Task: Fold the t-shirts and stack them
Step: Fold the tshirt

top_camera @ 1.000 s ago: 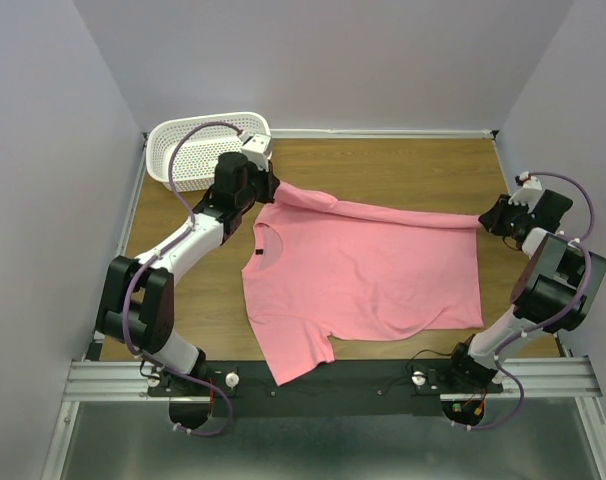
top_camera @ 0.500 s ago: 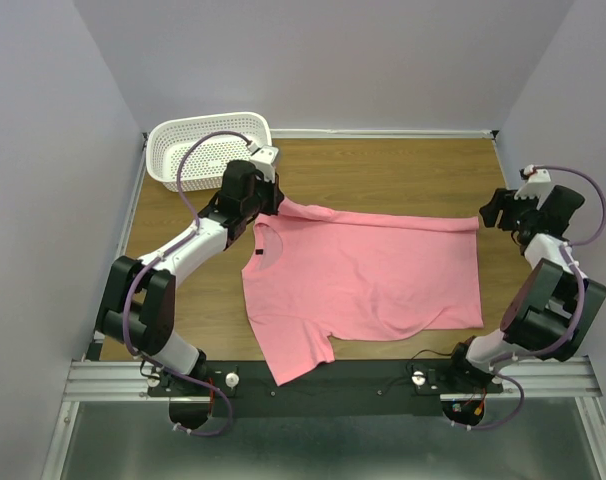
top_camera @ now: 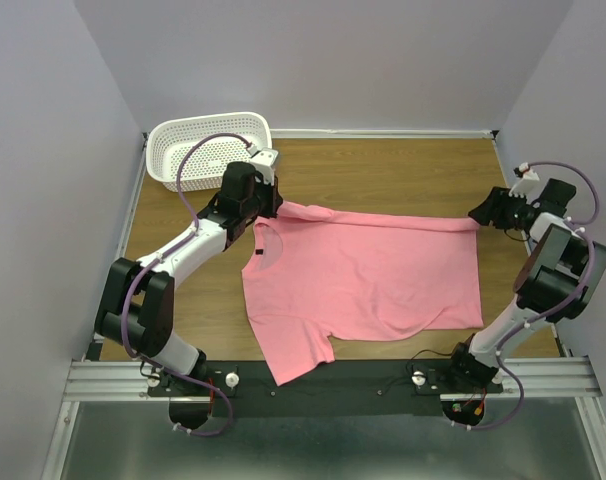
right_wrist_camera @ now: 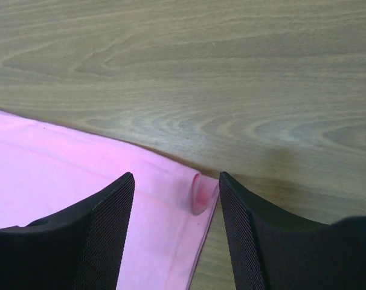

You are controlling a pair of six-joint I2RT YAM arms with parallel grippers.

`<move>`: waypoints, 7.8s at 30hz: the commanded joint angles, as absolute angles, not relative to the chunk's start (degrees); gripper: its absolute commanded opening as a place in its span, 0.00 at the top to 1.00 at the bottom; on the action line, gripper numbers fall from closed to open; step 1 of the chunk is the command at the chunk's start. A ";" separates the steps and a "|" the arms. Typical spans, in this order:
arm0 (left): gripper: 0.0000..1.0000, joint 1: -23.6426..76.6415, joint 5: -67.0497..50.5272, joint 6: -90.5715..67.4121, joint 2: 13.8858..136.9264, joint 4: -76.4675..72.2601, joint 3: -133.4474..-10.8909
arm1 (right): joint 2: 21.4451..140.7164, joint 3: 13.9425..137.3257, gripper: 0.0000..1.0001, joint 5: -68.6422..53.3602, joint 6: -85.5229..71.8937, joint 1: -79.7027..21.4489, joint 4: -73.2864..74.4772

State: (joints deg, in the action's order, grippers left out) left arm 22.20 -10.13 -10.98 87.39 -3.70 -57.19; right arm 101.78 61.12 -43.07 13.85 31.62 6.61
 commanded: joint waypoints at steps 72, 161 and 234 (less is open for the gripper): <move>1.00 22.24 -10.11 -9.67 86.57 -0.35 -57.48 | 89.92 50.80 0.92 -29.89 26.98 30.85 12.31; 0.13 21.27 10.55 -4.48 40.43 0.26 -38.06 | 131.57 103.18 0.74 -28.74 8.00 -28.39 28.04; 0.89 20.13 8.52 -30.85 110.92 -9.84 -68.29 | 95.71 63.72 0.42 -35.78 15.47 28.12 26.02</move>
State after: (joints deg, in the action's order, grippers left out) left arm 20.32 5.91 -30.83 111.77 -8.12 -67.40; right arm 93.97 62.39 -39.00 17.10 26.87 27.03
